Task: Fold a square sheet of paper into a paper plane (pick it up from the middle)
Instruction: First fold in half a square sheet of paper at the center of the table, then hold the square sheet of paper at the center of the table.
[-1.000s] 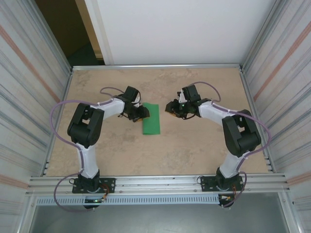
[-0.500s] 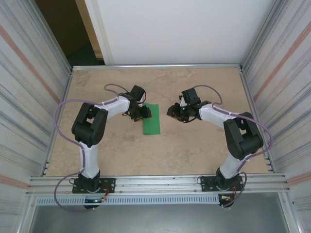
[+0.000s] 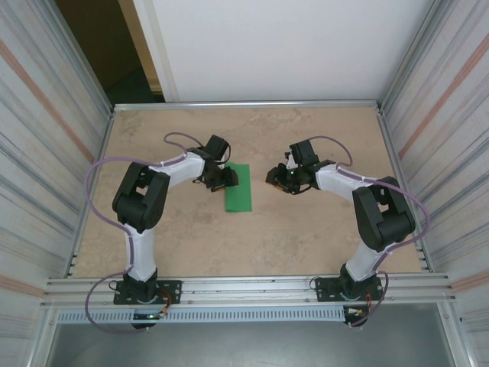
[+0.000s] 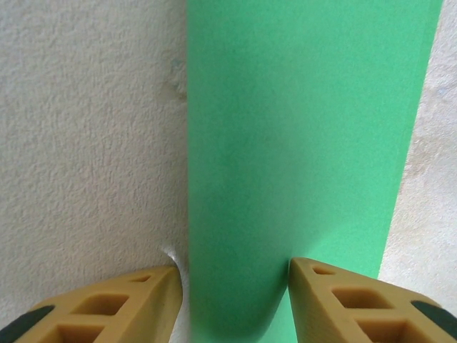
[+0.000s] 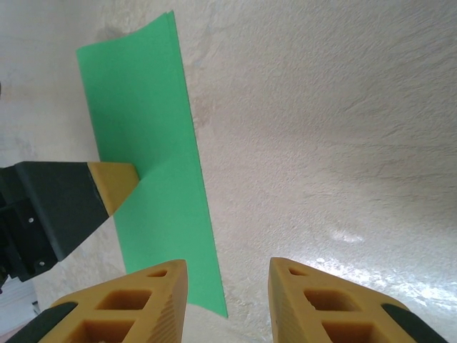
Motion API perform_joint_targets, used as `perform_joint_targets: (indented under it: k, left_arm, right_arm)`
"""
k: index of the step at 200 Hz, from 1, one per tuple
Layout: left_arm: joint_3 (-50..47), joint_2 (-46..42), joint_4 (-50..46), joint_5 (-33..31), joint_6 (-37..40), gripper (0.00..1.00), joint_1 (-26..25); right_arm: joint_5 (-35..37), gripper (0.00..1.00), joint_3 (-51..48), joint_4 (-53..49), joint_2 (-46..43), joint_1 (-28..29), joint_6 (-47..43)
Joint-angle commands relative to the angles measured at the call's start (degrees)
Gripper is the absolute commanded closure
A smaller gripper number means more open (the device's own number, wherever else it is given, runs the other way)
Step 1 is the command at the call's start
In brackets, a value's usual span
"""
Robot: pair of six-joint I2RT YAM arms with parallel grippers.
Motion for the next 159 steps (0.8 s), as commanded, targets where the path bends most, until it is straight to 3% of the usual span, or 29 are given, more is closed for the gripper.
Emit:
perform_joint_targets:
  k: [1,159]
  left_arm:
    - [-4.48,11.16,-3.96,0.18,0.70,0.51,-1.99]
    - [-3.48,16.39,-3.77,0.24,1.50,0.51,-2.93]
  right_arm:
    - [-2.32,0.64,1.12,1.11,-0.07,0.43,-0.49]
    - [-5.11,0.67,4.35,5.41,9.27,0.66,-0.11]
